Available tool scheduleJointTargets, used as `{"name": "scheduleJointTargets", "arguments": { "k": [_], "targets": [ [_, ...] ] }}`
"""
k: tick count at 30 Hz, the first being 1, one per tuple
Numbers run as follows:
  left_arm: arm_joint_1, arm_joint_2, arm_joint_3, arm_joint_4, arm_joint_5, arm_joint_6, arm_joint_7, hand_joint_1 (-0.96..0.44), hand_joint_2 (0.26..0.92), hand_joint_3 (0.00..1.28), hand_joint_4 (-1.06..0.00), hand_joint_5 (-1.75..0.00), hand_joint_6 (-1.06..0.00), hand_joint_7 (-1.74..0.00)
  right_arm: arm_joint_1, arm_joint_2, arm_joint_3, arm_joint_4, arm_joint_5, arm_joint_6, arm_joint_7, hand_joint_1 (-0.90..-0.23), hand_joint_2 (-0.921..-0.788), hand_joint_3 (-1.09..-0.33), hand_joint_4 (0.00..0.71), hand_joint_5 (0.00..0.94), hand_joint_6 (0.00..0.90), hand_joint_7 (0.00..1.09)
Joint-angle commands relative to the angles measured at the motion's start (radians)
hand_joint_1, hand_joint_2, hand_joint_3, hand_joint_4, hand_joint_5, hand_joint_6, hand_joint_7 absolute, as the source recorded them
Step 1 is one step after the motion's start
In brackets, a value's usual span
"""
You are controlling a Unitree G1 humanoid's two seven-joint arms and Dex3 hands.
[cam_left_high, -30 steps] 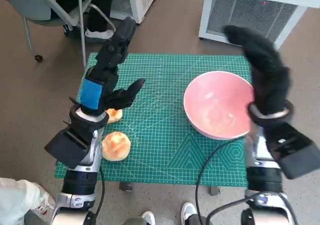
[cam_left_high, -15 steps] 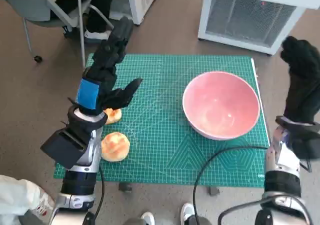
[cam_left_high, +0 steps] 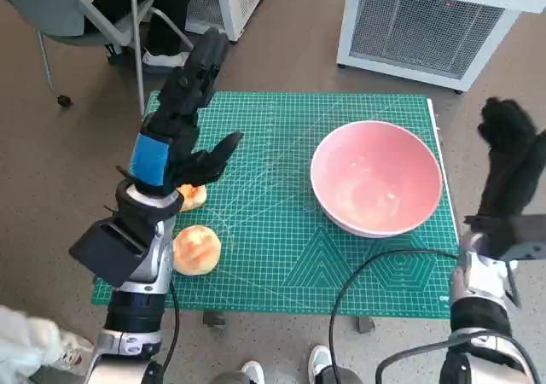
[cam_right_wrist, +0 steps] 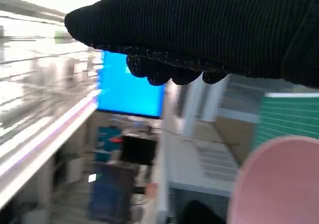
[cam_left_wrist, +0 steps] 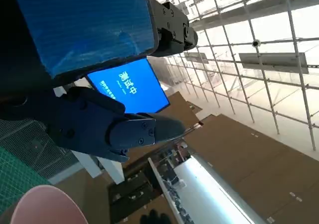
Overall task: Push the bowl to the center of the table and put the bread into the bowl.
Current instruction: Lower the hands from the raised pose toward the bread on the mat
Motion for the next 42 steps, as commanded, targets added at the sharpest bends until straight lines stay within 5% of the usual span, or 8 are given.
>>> {"name": "scheduleJointTargets", "arguments": {
  "k": [1,6,15,22,31,42],
  "targets": [
    [0.002,0.005,0.009,-0.003,-0.019,0.008,-0.011,-0.50,0.921,0.36,-0.21,0.00,-0.30,-0.01,-0.008,0.034,-0.002,0.080,0.011,0.073,0.017,-0.458,-0.921,-0.950,0.207,0.038,-0.001,0.49],
    [0.007,0.008,0.012,-0.010,-0.029,0.017,-0.020,-0.50,0.921,0.36,-0.21,0.00,-0.30,-0.01,-0.032,0.054,-0.023,0.154,0.036,0.172,0.071,-0.477,-0.921,-0.894,0.211,0.033,0.003,0.50],
    [0.017,0.018,0.017,-0.031,-0.017,0.027,-0.015,-0.50,0.921,0.36,-0.21,0.00,-0.30,-0.01,-0.064,0.103,-0.013,0.176,0.020,0.252,0.080,-0.511,-0.921,-0.861,0.212,0.021,0.020,0.48],
    [0.029,0.024,0.024,-0.051,-0.014,0.037,-0.011,-0.51,0.921,0.36,-0.21,0.00,-0.30,-0.01,-0.097,0.131,-0.004,0.180,0.011,0.281,0.080,-0.519,-0.921,-0.877,0.211,0.013,0.028,0.45],
    [0.043,0.028,0.032,-0.068,-0.010,0.046,-0.005,-0.50,0.921,0.36,-0.21,0.00,-0.30,-0.01,-0.152,0.173,-0.026,0.184,0.036,0.313,0.107,-0.525,-0.921,-0.878,0.216,0.011,0.039,0.44],
    [0.063,0.033,0.040,-0.096,0.000,0.057,0.005,-0.52,0.921,0.36,-0.20,0.00,-0.30,-0.01,-0.207,0.213,-0.022,0.195,0.021,0.347,0.093,-0.480,-0.921,-0.882,0.198,0.001,0.103,0.26]
  ]
}}
